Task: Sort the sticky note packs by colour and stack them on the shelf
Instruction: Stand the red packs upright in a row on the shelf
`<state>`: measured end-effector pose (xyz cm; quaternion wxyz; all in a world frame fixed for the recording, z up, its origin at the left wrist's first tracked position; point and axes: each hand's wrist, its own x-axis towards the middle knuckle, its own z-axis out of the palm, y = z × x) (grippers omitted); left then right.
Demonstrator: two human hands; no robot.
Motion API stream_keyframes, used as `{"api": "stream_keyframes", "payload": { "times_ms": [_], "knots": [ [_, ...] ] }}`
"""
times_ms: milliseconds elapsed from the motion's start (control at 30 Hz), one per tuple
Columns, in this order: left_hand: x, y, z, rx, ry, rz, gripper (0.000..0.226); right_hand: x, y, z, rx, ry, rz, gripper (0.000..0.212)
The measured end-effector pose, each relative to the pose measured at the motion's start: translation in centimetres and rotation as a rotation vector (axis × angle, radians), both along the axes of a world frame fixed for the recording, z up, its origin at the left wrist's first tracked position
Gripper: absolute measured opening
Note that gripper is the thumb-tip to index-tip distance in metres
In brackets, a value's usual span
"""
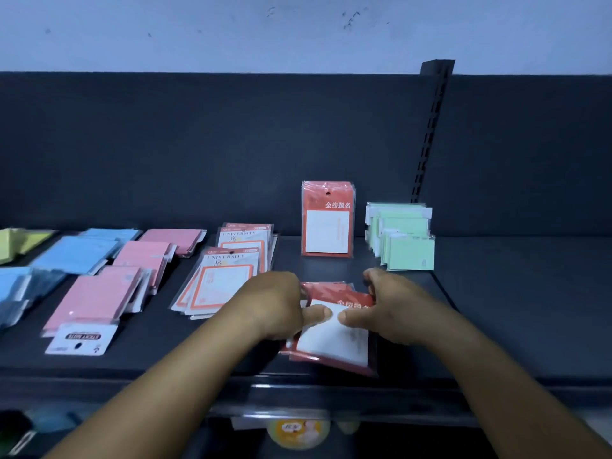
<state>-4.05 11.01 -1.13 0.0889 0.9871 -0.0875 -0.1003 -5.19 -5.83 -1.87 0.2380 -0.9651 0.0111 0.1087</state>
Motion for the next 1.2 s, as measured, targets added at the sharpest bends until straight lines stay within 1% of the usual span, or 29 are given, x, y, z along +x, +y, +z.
{"api": "stream_keyframes", "payload": {
  "times_ms": [133, 233, 367, 500, 633, 667, 700, 733, 767, 800, 833, 900, 1000, 1100, 1200],
  "knots": [
    [-0.4, 0.1, -0.2, -0.135, 0.046, 0.044, 0.042, -1.2, -0.3, -0.4, 0.004, 0.004, -0.008, 0.099],
    [-0.1, 0.1, -0.5, -0.267, 0.046, 0.122, 0.035, -1.2, 0.0, -0.9, 0.122, 0.006, 0.005, 0.107],
    [0.4, 0.2, -1.0, -0.472, 0.093, 0.218, 0.031, -0.6, 0.2, -1.7, 0.274, 0.012, 0.001, 0.112],
    [0.9, 0.6, -1.2, -0.562, 0.119, 0.269, 0.02, -0.3, 0.3, -2.5, 0.396, -0.004, -0.023, 0.113],
    [1.1, 0.8, -1.2, -0.672, 0.2, 0.308, 0.024, 0.0, 0.2, -3.1, 0.492, -0.055, -0.07, 0.115],
    [1.0, 0.6, -1.2, -0.73, 0.211, 0.306, 0.02, 0.1, 0.1, -3.2, 0.526, -0.066, -0.098, 0.114],
    [1.0, 0.4, -1.4, -0.831, 0.225, 0.292, 0.013, 0.2, 0.1, -3.3, 0.561, -0.073, -0.129, 0.108],
    [1.0, 0.1, -1.4, -0.95, 0.227, 0.281, 0.007, 0.2, 0.1, -3.3, 0.59, -0.085, -0.158, 0.098],
    [1.2, -0.2, -1.6, -1.04, 0.206, 0.269, 0.012, 0.3, 0.1, -3.3, 0.611, -0.095, -0.19, 0.085],
    [1.4, -0.5, -1.8, -1.083, 0.165, 0.243, 0.018, 0.4, 0.1, -3.4, 0.624, -0.117, -0.216, 0.071],
    [1.7, -0.7, -2.0, -1.072, 0.105, 0.202, 0.022, 0.7, 0.2, -3.4, 0.634, -0.142, -0.234, 0.059],
    [2.3, -1.0, -2.2, -1.012, -0.022, 0.124, 0.03, 1.3, 0.3, -3.3, 0.635, -0.221, -0.245, 0.047],
    [2.7, -1.2, -2.8, -0.931, -0.175, 0.078, 0.04, 2.2, 0.2, -3.5, 0.583, -0.306, -0.217, 0.047],
    [3.0, -1.4, -3.6, -0.868, -0.207, 0.07, 0.046, 2.9, -0.1, -4.2, 0.517, -0.3, -0.189, 0.053],
    [3.3, -1.6, -4.4, -0.756, -0.185, 0.054, 0.047, 2.8, 0.2, -3.9, 0.421, -0.281, -0.206, 0.047]
  ]
}}
